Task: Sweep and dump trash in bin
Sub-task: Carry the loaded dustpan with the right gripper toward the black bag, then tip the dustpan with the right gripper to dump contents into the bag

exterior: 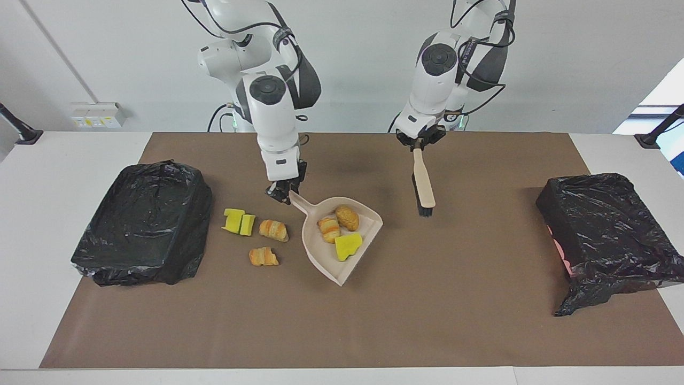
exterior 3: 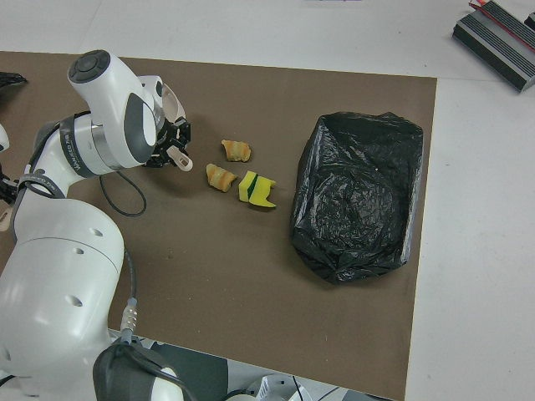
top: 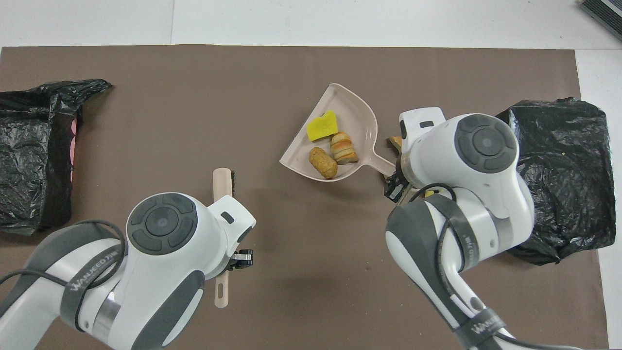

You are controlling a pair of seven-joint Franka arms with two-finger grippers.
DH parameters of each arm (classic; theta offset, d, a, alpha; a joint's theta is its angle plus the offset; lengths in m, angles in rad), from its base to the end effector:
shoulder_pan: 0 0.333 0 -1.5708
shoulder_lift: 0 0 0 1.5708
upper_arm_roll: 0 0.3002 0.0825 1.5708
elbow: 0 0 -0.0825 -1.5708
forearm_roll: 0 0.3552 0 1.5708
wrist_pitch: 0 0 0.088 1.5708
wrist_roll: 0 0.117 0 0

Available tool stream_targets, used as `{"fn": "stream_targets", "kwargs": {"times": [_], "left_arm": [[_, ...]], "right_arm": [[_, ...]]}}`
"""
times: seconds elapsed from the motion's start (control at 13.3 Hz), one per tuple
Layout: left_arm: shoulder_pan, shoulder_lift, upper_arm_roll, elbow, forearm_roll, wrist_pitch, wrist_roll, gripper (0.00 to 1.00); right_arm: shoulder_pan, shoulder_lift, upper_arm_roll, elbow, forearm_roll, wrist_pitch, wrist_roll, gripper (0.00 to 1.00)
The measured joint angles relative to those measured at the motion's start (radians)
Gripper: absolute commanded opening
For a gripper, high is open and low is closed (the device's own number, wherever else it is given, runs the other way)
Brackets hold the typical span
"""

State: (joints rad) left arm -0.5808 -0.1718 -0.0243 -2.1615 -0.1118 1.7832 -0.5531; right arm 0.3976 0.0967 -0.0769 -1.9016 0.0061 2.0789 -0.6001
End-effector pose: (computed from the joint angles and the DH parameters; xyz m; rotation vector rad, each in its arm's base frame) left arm 0.3642 -0.2652 0.4417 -3.0940 0.0252 0.3553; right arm 0.5364 0.1796 0.4423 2.8019 1.3859 0.1248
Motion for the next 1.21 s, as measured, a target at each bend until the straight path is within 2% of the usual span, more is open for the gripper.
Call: {"fn": "stream_targets", "kwargs": {"times": [0.15, 0.38, 0.6, 0.9, 1.21], "left_arm": [[-0.058, -0.028, -0.001, -0.052, -0.044, 0.025, -0.054, 0.0], [-0.246, -0.037, -0.006, -0.15, -0.052, 0.162, -0.24, 0.0], [-0.4, -0.036, -0.009, -0.242, -0.052, 0.284, -0.368, 0.0], [-0.464, -0.035, -0.009, -0.335, -0.052, 0.386, -0.417, 0.0], [-0.488, -0.035, -0.009, -0.346, -0.052, 0.396, -0.418, 0.0]], "right_arm": [[-0.064, -0.026, -0.002, 0.026, 0.0, -0.029, -0.048, 0.0], [-0.195, -0.041, -0.005, 0.106, 0.0, -0.113, -0.152, 0.0], [-0.32, -0.042, -0.009, 0.158, 0.0, -0.15, -0.285, 0.0], [-0.505, -0.039, -0.011, 0.18, 0.0, -0.176, -0.546, 0.0], [-0.701, -0.038, -0.014, 0.189, -0.004, -0.193, -0.828, 0.0]]}}
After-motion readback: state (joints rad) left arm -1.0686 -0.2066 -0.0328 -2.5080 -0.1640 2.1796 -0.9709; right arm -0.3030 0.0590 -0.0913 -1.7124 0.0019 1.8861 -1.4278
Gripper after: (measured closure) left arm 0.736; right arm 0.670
